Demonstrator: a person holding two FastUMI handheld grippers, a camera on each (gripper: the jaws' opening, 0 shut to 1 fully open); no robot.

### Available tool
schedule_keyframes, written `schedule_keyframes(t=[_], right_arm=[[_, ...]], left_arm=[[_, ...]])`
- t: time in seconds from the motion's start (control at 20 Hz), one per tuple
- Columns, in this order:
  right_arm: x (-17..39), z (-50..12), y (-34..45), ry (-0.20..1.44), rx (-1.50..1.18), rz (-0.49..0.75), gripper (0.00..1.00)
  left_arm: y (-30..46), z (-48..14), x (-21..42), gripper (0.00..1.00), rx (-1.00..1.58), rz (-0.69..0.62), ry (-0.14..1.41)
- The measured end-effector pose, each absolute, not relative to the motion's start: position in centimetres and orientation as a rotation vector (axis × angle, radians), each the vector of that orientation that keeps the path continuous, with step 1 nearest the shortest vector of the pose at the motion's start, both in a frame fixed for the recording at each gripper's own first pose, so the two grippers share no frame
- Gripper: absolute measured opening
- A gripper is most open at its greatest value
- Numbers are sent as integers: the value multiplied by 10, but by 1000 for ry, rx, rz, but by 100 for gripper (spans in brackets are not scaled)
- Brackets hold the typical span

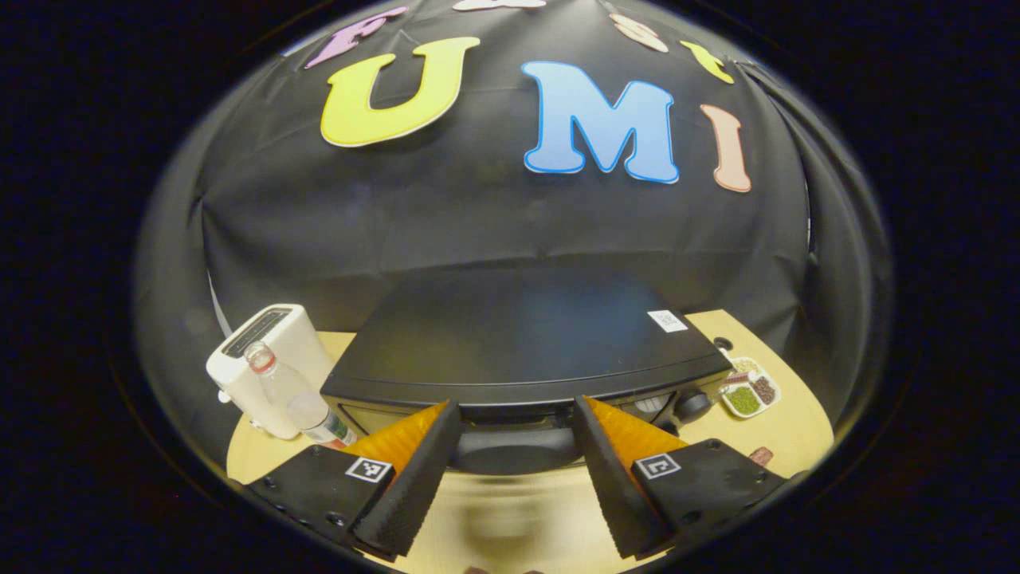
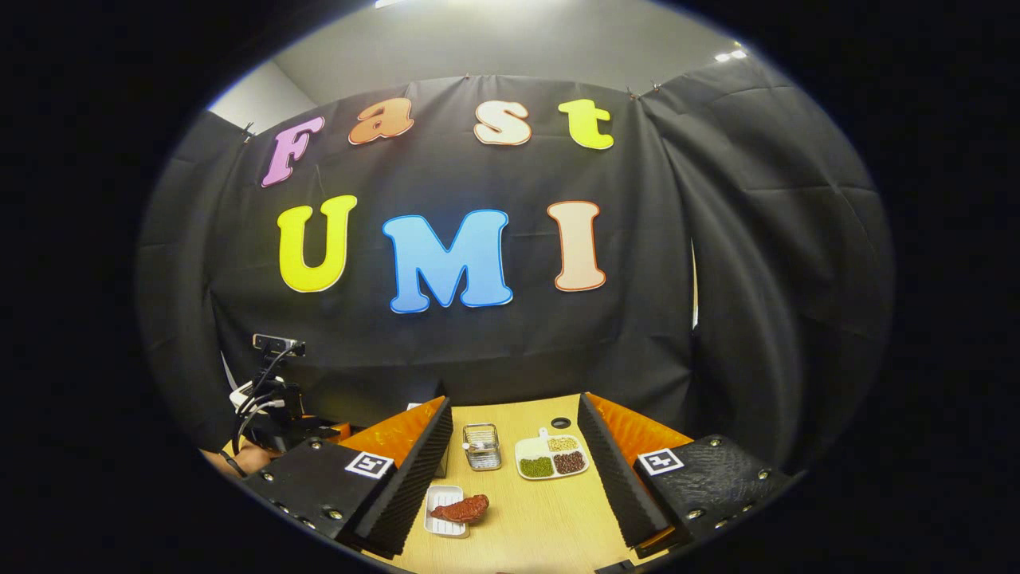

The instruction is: Open the electric oven with the left hand, put the food in, and close the electric oven.

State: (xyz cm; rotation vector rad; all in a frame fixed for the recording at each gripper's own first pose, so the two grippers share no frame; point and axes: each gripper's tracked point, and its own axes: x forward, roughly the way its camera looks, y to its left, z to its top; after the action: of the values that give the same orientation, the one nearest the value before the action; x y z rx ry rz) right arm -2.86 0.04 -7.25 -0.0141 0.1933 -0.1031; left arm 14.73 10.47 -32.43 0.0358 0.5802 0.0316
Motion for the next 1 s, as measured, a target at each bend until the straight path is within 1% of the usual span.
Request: schedule_keyframes(t=[0.05, 0.15, 0.2, 0.25, 0.3, 0.35, 0.45, 0.5, 0.55, 0.6, 0.7, 0.75, 0.8, 0.85, 0.9, 1.0], right_arm=[[-29, -72, 1, 192, -17, -103, 96], [-30, -72, 2, 191, -20, -102, 96], [-31, -72, 4, 191, -20, -101, 96], [-32, -72, 5, 191, -20, -99, 96], [-32, -71, 5, 189, -21, -99, 96], [-32, -70, 6, 188, -22, -94, 96], [-32, -70, 9, 186, -27, -84, 96], [-32, -70, 10, 187, -29, -79, 96], [-31, -70, 11, 190, -29, -74, 96], [-30, -71, 12, 192, -28, -70, 96], [-29, -70, 13, 193, -21, -63, 96], [-29, -69, 15, 193, -19, -59, 96], [-27, -70, 15, 193, -18, -55, 96], [-26, -69, 16, 193, -16, -51, 96], [-25, -69, 17, 193, -12, -47, 96], [-23, -70, 18, 193, -7, -39, 96]], left_arm=[[104, -324, 147, 98, 36, 33, 580], [104, -323, 146, 95, 36, 32, 572], [104, -324, 145, 98, 31, 34, 577], [104, -323, 142, 92, 30, 35, 578], [103, -324, 139, 92, 34, 33, 580], [103, -323, 135, 95, 38, 32, 580], [102, -324, 124, 95, 41, 30, 584], [101, -326, 117, 98, 46, 28, 586], [100, -327, 110, 95, 51, 26, 588], [100, -329, 103, 95, 54, 25, 589], [98, -332, 90, 99, 58, 24, 597], [97, -335, 84, 99, 61, 25, 603], [96, -338, 77, 95, 67, 23, 610], [95, -342, 72, 95, 74, 20, 618], [94, -346, 64, 99, 76, 18, 627], [94, -356, 49, 99, 68, 18, 655]])
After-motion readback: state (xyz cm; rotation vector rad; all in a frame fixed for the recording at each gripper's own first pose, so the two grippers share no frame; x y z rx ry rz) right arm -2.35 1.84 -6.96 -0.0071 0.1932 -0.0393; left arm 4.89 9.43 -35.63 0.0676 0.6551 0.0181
